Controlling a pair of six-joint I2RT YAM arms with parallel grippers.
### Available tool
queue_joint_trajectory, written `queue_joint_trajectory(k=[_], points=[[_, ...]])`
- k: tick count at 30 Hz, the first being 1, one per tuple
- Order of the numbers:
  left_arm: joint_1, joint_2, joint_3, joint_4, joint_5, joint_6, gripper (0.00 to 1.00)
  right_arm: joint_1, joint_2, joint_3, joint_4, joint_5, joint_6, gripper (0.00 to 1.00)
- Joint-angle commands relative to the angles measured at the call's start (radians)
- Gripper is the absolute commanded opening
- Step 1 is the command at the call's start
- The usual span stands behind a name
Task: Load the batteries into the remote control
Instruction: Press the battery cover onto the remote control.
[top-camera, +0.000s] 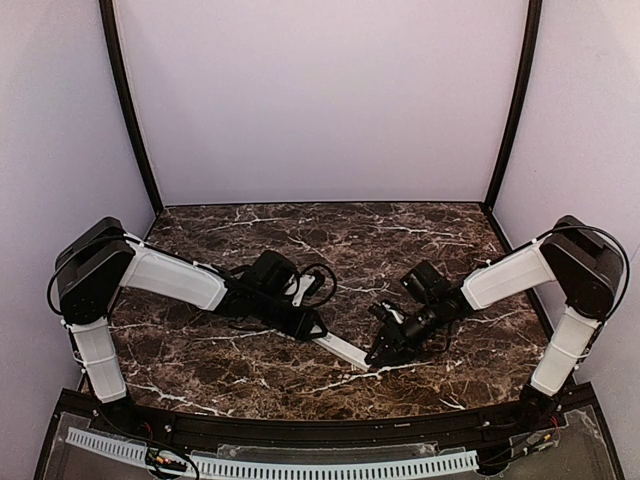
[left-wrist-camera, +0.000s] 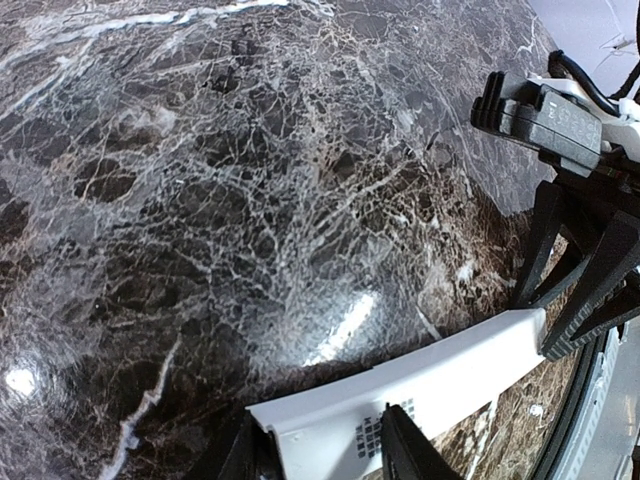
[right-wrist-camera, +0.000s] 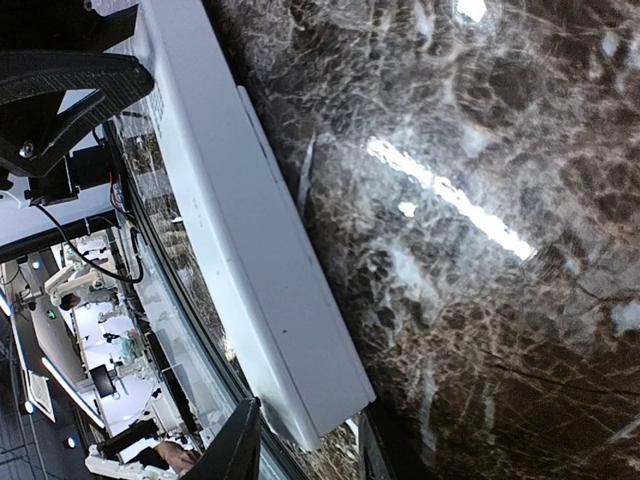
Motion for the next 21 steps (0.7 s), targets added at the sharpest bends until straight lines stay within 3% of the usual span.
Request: queue_joint_trajectory(k=[1, 7, 14, 21], points=[[-0.021, 0.029, -0.03, -0.097, 0.021, 0.004, 0.43, -0.013, 0.02, 0.025, 0.045, 0.109, -0.02, 0.35], [-0.012, 0.011, -0.024, -0.106, -0.005, 0.004, 0.51, -0.013, 0.02, 0.021, 0.045, 0.107, -0.022, 0.36], [-0.011, -0.005, -0.002, -0.132, -0.014, 0.016, 0.53, -0.013, 0.008, 0.021, 0.037, 0.106, -0.025, 0.38], [-0.011, 0.0, -0.011, -0.137, -0.02, 0.02, 0.49, -0.014, -0.053, 0.033, 0.009, 0.105, -0.022, 0.55]])
